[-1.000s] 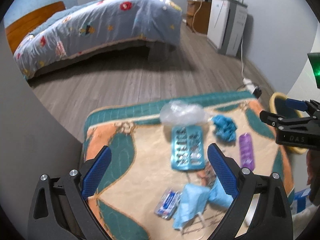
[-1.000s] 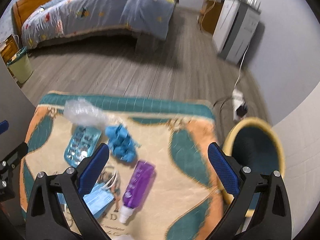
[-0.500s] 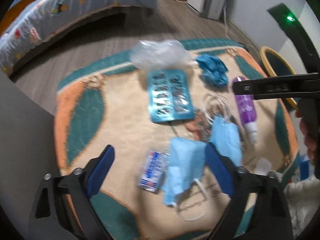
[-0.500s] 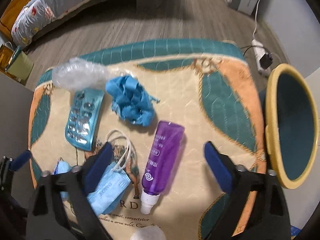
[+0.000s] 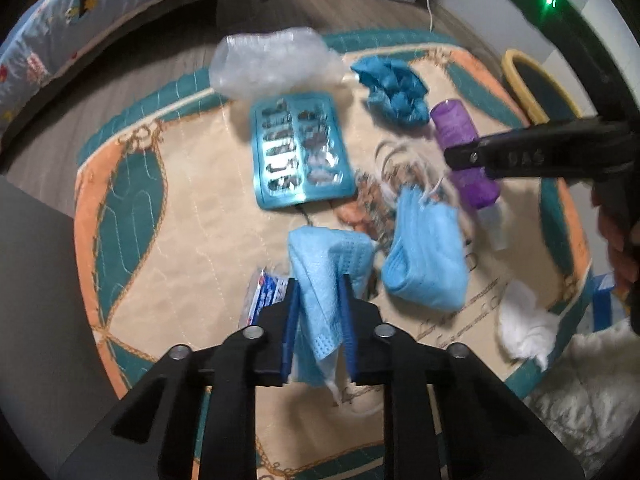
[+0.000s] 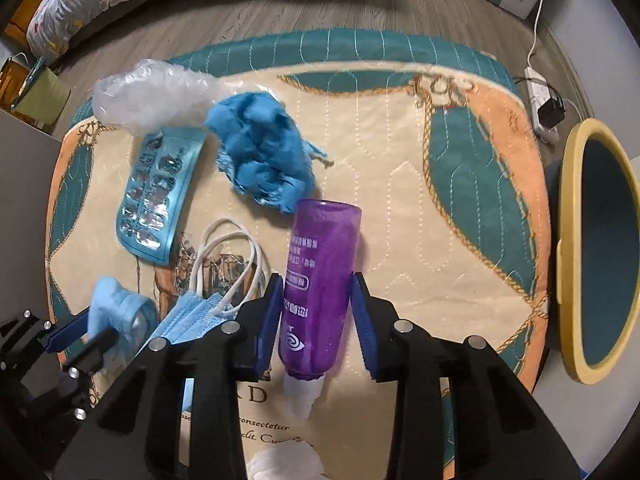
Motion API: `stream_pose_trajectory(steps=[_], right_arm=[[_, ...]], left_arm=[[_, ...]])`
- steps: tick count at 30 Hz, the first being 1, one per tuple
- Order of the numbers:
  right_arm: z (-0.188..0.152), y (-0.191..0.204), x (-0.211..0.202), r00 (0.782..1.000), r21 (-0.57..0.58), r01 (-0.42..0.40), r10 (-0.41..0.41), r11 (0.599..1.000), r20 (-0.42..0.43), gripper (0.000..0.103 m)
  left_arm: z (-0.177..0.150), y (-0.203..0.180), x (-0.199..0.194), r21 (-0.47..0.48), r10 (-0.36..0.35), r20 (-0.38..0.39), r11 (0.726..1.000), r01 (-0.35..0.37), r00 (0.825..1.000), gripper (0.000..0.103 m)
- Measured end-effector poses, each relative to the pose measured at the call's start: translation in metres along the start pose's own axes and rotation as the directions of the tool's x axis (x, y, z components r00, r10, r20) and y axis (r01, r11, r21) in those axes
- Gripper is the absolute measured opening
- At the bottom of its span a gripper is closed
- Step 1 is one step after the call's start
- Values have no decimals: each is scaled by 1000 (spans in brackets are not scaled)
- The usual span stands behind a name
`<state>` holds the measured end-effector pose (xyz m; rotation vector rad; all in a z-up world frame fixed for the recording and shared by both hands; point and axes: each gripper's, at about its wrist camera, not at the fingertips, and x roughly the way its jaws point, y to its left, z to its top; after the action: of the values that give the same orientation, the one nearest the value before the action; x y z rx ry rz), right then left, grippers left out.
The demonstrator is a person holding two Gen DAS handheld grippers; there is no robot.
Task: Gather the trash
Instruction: 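Grasp the purple spray bottle with the right tool while the left tool grasps a blue mask, then carry the purple bottle and blue mask to the bin and open both tools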
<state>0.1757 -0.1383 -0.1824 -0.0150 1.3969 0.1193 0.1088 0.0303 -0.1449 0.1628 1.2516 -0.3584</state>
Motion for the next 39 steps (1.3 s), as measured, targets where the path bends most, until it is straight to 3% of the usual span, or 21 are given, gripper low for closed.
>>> stream_pose_trajectory(steps=[11,19,29,39], right_arm=[[-5,-9,-55,994,-7,-15,16,1000,112,33],[-6,-32,-111,963,-29,18,-10,999,271,32],[-18,-81,-161,928,21,18,-24,1000,371,32],[-32,-168,-176,921,146,13,-69,989,383,32]], left_arm=[[26,-1,-61,-49,0,214,999,11,977,18],[46,-17,-93,-67,24,338,998,-2,941,18],[64,-55,-101,-13,-8,374,1000,14,927,18],[88,-109,-92,72,-58,375,997,34,925,18]])
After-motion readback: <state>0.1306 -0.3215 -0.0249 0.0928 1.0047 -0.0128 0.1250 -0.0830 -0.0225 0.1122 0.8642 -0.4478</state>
